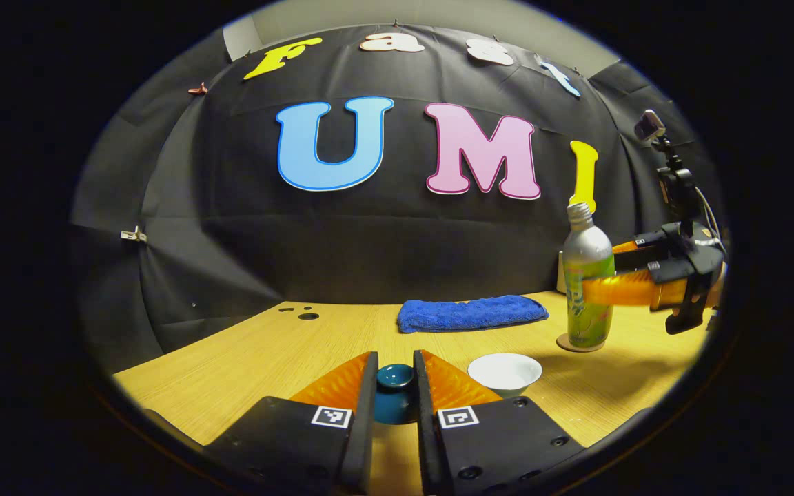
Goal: Open the teacup lid with one hand, grasp the water bottle and pour water into the teacup with the other hand; after pouring, place the water bottle on the coaster and then close the teacup lid.
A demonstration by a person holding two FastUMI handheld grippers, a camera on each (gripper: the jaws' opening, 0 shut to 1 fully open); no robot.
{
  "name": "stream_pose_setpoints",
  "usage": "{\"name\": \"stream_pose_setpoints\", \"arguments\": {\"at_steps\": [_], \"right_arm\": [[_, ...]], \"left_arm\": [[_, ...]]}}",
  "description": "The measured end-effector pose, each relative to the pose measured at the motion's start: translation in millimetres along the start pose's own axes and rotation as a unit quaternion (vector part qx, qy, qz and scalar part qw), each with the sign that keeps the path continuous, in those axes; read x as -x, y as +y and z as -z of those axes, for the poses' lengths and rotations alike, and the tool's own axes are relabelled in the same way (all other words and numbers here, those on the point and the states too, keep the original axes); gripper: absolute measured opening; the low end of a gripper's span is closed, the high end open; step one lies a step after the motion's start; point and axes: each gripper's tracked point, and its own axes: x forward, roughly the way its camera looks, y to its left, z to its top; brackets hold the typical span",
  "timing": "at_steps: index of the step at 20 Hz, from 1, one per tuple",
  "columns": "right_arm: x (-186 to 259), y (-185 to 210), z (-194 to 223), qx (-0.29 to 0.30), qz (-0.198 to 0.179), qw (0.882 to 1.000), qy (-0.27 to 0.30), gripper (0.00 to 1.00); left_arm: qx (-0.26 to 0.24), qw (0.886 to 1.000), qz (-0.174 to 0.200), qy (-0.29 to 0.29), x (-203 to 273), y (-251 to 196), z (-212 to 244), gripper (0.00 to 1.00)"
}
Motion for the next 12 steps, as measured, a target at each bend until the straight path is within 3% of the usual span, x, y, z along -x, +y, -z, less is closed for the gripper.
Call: {"name": "stream_pose_setpoints", "arguments": {"at_steps": [3, 7, 12], "right_arm": [[6.0, -44.0, 4.8, -0.034, 0.031, 0.999, -0.021, 0.77], [7.5, -70.6, 23.9, -0.05, 0.045, 0.997, -0.024, 0.77], [-2.0, -77.7, 46.4, -0.09, 0.039, 0.995, -0.012, 0.77]], "left_arm": [[0.0, 1.0, -0.003, 0.0, 0.0, 0.8, -0.2, 0.31], [0.0, 1.0, -0.006, 0.0, 0.0, 1.2, 0.3, 0.31], [0.0, 1.0, -0.009, 0.0, 0.0, 1.6, 0.1, 0.31]]}}
